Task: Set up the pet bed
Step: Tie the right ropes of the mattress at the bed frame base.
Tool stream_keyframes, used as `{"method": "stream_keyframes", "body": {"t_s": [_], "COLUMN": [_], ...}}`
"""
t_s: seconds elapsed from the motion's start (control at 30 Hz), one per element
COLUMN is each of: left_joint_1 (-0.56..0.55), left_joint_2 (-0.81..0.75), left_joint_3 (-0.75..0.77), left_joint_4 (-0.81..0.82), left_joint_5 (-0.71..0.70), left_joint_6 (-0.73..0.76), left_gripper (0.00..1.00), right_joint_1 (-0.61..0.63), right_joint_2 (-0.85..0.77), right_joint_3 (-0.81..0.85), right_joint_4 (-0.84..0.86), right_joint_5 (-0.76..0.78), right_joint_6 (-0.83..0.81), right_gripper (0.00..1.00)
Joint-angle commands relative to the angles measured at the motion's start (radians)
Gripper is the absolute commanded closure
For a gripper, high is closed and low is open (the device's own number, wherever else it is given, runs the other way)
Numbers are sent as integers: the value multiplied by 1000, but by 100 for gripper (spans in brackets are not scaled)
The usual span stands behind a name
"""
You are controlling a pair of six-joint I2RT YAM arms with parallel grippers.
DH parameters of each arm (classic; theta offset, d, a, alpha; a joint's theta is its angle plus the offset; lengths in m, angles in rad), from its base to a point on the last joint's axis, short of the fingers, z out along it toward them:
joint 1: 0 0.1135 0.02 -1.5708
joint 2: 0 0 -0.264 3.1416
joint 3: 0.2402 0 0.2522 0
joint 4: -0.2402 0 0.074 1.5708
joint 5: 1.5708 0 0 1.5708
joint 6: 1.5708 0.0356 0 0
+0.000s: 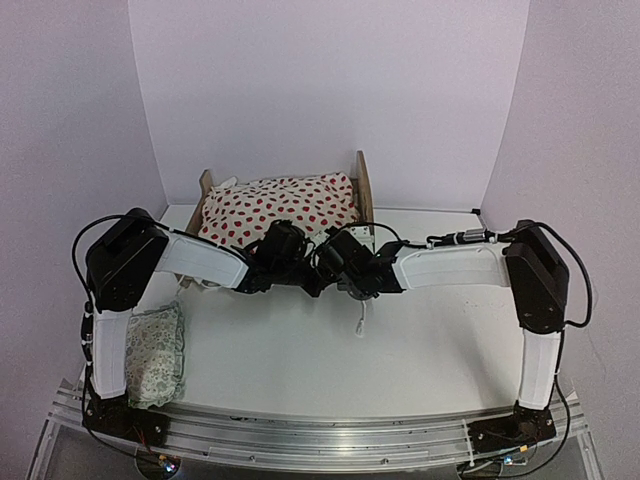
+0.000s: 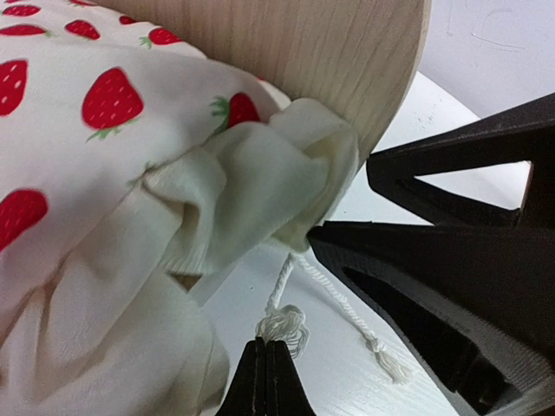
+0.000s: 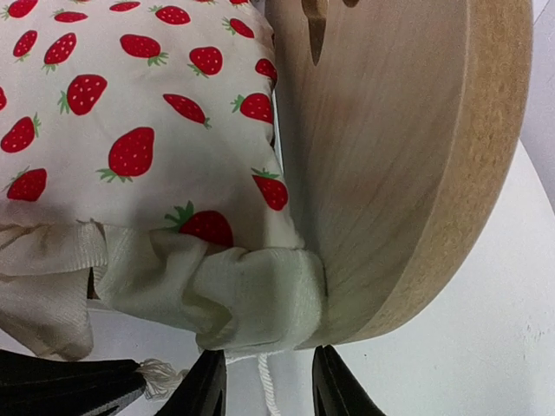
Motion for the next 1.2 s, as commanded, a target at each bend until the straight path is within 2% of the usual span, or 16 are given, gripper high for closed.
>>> {"method": "stream_keyframes", "body": {"t_s": [0.0,0.17,0.43,0.53,0.97,1.17], "left_joint_1": [-4,-4,-3,-4,-4,1], "left_joint_2": [-80,-92,-106,-106,-82,-62], "left_joint_3": [-23,-35,-46,-47,-5,5], "left_joint_4": [55,59,61,61,63,112], "left_joint_5": [2,2,6,6,4,20], "left_joint_6": [6,8,10,12,14,-30], "left_gripper": [100,100,100,100,100,100], "right_joint_1": [-2,-3,-14,-18,-20,-41], "right_joint_2": [41,60,38,23,-65,-125], "right_joint_3": [61,66,21,11,-3,-36], "right_joint_4": [-4,-4,-4,-6,-46,-47], "right_joint_5": [46,81,111,100,18,-78], "right_joint_6": [6,5,-12,-29,-33,-5], "right_gripper": [62,65,86,99,100,100]}}
